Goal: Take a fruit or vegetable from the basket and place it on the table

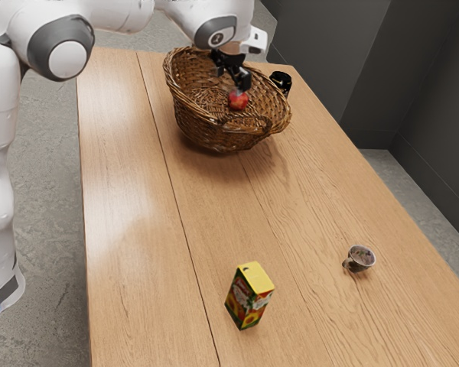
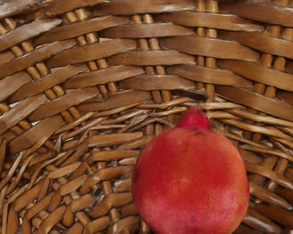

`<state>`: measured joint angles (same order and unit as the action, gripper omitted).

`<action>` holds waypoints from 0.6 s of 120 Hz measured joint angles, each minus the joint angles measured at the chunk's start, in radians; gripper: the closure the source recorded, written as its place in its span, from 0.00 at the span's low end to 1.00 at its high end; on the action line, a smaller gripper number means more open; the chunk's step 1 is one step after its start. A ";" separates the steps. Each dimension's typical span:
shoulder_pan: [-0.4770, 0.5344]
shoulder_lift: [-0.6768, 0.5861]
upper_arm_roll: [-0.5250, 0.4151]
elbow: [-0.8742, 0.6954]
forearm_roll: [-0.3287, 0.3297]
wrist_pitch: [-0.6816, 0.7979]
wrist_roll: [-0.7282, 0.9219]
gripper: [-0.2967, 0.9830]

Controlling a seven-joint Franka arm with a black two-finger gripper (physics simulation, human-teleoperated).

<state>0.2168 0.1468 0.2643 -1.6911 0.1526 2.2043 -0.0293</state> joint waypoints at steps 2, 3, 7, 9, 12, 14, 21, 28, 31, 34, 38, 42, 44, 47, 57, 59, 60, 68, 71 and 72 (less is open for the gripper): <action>0.000 0.004 -0.001 0.003 -0.003 0.001 0.001 0.24; 0.000 0.005 -0.002 0.004 -0.004 0.002 0.002 0.24; -0.002 0.010 -0.005 0.008 -0.009 0.004 0.005 0.24; -0.003 0.011 -0.006 0.009 -0.012 0.005 0.006 0.24; -0.004 0.013 -0.006 0.010 -0.016 0.007 0.008 0.24; -0.004 0.015 -0.007 0.010 -0.019 0.008 0.009 0.24; -0.004 0.024 -0.008 0.010 -0.030 0.013 0.012 0.24; -0.003 0.031 -0.008 0.011 -0.039 0.017 0.016 0.24; -0.003 0.033 -0.008 0.011 -0.041 0.019 0.017 0.24; -0.003 0.034 -0.008 0.011 -0.043 0.021 0.019 0.24; -0.002 0.037 -0.008 0.011 -0.046 0.023 0.020 0.24; -0.002 0.040 -0.008 0.011 -0.047 0.025 0.022 0.24; -0.001 0.043 -0.008 0.011 -0.048 0.027 0.023 0.24; 0.000 0.046 -0.008 0.011 -0.049 0.028 0.024 0.24; 0.006 0.054 -0.008 0.011 -0.052 0.033 0.028 0.24; 0.007 0.055 -0.007 0.013 -0.052 0.033 0.028 0.24; 0.007 0.056 -0.007 0.013 -0.052 0.034 0.029 0.24; 0.007 0.065 -0.008 0.022 -0.053 0.037 0.031 0.24; 0.005 0.070 -0.008 0.026 -0.054 0.039 0.032 0.24; 0.004 0.072 -0.008 0.028 -0.054 0.040 0.032 0.24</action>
<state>0.2211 0.2185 0.2565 -1.6628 0.0986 2.2439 0.0032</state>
